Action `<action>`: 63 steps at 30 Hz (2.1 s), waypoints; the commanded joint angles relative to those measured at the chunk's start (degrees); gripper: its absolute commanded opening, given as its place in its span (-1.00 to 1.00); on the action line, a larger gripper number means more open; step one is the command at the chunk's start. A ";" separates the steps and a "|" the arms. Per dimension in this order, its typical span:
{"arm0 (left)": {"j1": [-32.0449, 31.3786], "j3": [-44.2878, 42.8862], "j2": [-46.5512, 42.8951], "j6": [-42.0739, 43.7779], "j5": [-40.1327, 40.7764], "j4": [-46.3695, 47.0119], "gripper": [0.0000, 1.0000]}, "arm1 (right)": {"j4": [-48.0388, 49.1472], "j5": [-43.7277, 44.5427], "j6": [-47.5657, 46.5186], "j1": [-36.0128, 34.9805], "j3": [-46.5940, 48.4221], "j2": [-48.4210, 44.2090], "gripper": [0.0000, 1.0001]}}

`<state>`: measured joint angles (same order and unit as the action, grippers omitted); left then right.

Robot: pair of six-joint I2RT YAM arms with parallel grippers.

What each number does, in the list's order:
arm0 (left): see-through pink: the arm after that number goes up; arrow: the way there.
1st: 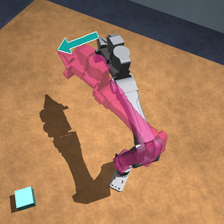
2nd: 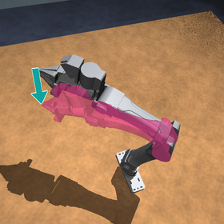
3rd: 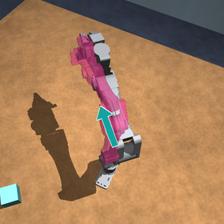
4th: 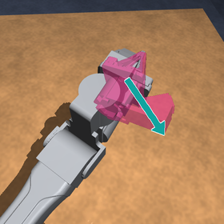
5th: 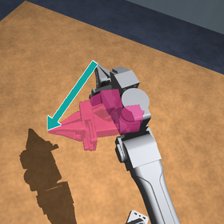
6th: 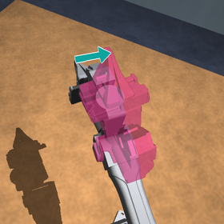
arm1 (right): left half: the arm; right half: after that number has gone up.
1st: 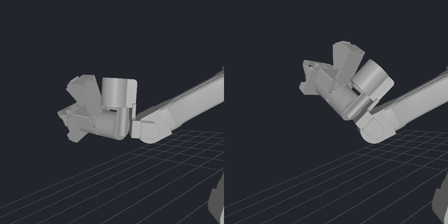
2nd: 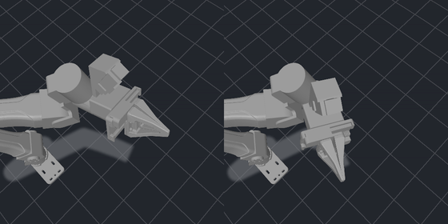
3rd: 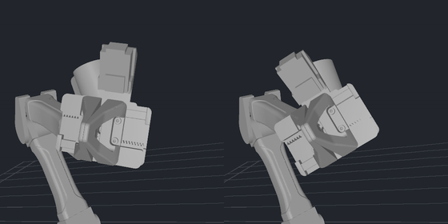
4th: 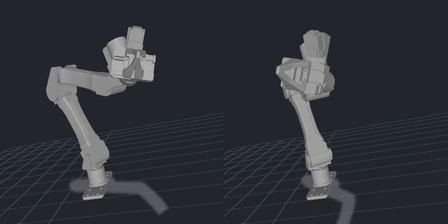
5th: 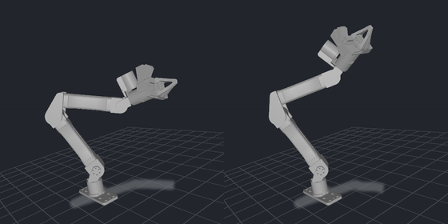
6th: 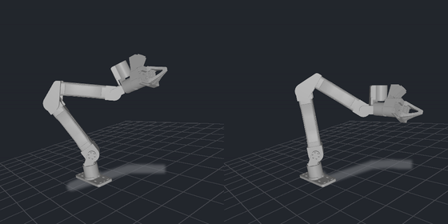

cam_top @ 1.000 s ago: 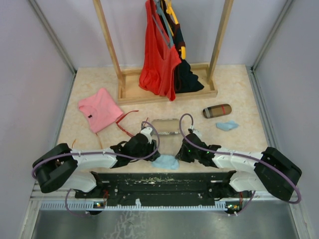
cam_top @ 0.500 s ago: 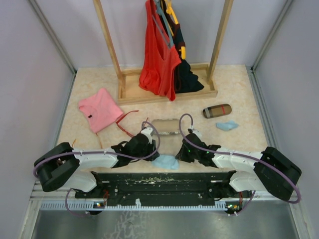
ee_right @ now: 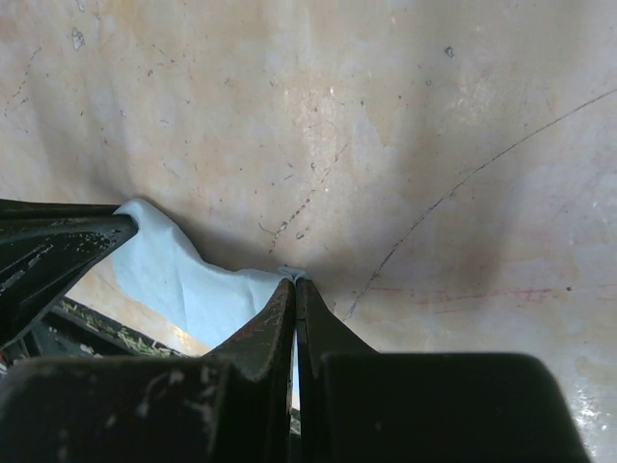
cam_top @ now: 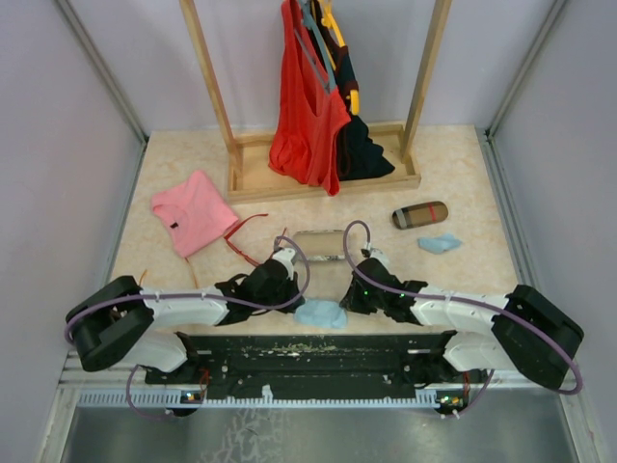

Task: Organize the sunglasses
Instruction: Pick up the glasses cleaning cloth from the center of the board, then place the glasses cleaning cloth in the sunglasses case.

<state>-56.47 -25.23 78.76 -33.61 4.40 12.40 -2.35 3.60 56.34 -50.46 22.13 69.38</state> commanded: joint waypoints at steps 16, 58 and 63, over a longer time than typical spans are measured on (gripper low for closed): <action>0.65 -2.04 -5.34 1.87 5.91 -1.58 -0.99 | 3.90 6.14 -10.90 0.36 4.95 -3.82 -1.00; 12.39 -16.99 5.17 12.85 5.94 4.75 -0.99 | 9.88 2.46 -22.23 14.51 23.36 11.48 -1.00; 13.50 -17.94 7.67 13.41 5.34 6.06 -0.99 | 11.08 1.13 -23.07 15.61 24.69 14.47 -1.00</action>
<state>-43.90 -40.95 84.95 -21.45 11.11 15.25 4.34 6.22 34.96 -35.90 43.62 82.21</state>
